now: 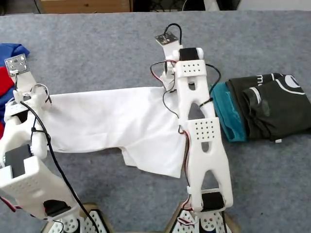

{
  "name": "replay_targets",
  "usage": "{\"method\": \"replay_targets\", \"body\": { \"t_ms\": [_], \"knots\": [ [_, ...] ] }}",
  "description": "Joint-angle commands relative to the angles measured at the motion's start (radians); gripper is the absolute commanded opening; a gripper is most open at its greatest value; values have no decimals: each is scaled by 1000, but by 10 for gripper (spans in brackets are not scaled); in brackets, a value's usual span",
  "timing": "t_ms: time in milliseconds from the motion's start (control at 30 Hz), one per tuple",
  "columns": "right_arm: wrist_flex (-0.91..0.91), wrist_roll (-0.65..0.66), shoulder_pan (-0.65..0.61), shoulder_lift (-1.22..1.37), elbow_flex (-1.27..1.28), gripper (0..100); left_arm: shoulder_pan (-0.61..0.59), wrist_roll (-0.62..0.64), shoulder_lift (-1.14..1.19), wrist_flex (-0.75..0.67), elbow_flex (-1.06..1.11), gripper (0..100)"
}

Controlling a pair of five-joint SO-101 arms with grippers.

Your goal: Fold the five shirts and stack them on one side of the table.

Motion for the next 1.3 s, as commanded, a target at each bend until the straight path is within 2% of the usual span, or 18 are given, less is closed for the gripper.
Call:
{"method": "replay_targets", "body": {
  "t_ms": [0,167,333,400,533,700,900,1267],
  "knots": [
    [71,-8,12,-45,-131,12,-13,-9,-121,89,-39,28],
    [77,20,-5,-119,-189,12,-19,-9,-327,207,-38,28],
    [77,54,-11,-323,-2,12,-15,-112,-502,374,22,28],
    [75,109,-11,-433,107,12,-19,-143,-546,373,125,28],
    [74,241,-11,-650,334,12,-48,-189,-583,247,355,28],
    [64,351,-11,-862,591,12,-90,-190,-580,161,492,29],
    [-11,391,-21,-1041,894,12,-166,-238,-589,193,512,29],
    [-265,384,-91,-1280,1461,12,-182,-252,-591,465,381,29]
  ]
}}
